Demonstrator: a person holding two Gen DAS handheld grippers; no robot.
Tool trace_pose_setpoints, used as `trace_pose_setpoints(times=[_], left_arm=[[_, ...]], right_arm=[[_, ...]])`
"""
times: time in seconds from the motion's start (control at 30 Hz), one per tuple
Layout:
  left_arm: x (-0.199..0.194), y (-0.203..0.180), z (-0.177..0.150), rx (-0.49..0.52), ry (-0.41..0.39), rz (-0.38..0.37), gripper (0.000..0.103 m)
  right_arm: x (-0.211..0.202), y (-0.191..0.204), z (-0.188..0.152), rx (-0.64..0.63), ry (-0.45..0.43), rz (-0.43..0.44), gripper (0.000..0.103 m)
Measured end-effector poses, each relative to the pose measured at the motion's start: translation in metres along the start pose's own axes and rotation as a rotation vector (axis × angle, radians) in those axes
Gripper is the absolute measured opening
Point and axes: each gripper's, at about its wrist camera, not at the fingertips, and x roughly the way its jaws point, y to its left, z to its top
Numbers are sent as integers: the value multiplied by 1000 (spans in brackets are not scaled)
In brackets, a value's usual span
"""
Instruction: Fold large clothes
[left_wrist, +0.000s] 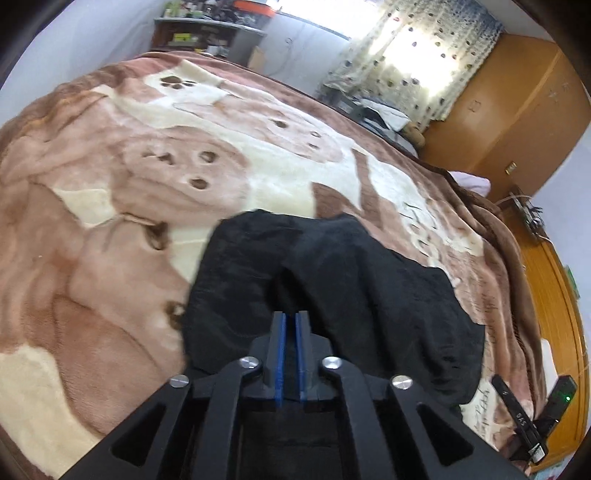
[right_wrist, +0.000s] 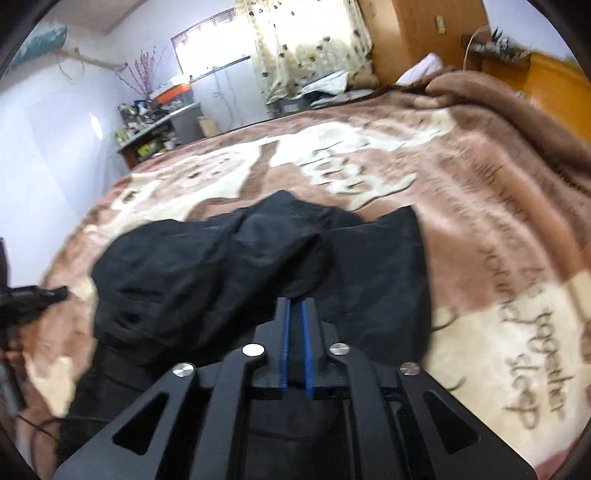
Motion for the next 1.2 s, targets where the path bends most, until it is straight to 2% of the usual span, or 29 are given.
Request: trace_pose_setpoints(times=[0.03, 0.07, 0.1, 0.17, 0.23, 0.4, 0.43, 0.5, 0.57, 0.63, 0.73, 0.97, 1.07, 1.13, 1.2], left_arm=[[2, -10, 0, 25, 4, -2, 34], [6, -19, 1, 47, 8, -13, 61], [9, -27, 1, 61, 7, -31, 71], [12, -41, 1, 86, 2, -33, 71], [11, -62, -2, 170, -37, -14, 71], [33, -104, -15, 376, -45, 144, 71], [36, -109, -19, 402, -51, 150, 71], [49, -113, -29, 430, -54, 180, 71], [67, -110, -38, 446, -20, 248, 71], [85, -102, -48, 467, 18, 280, 71], [101, -87, -60, 456, 49, 277, 73], [119, -73, -64, 436, 55, 255, 76], [121, -74, -69, 430, 31, 274, 79], [114, -74, -65, 366, 26, 262, 79], [102, -76, -60, 341, 13, 243, 78]], right_arm=[[1, 8, -3, -10, 3, 8, 18], [4, 16, -4, -30, 5, 18, 22], [6, 24, -4, -54, 5, 22, 28], [13, 42, -5, -114, -3, -2, 36], [17, 60, -4, -176, -20, -3, 37], [35, 102, 0, -301, -47, -61, 40], [40, 107, -1, -305, -48, -55, 41], [51, 112, -4, -309, -33, -66, 44], [69, 113, -11, -304, 17, -93, 45], [84, 111, -19, -299, 59, -110, 47], [97, 105, -35, -307, 80, -126, 51], [109, 104, -51, -354, 83, -161, 54], [113, 101, -51, -331, 91, -161, 54], [112, 102, -47, -311, 100, -167, 54], [98, 100, -37, -236, 79, -150, 54]])
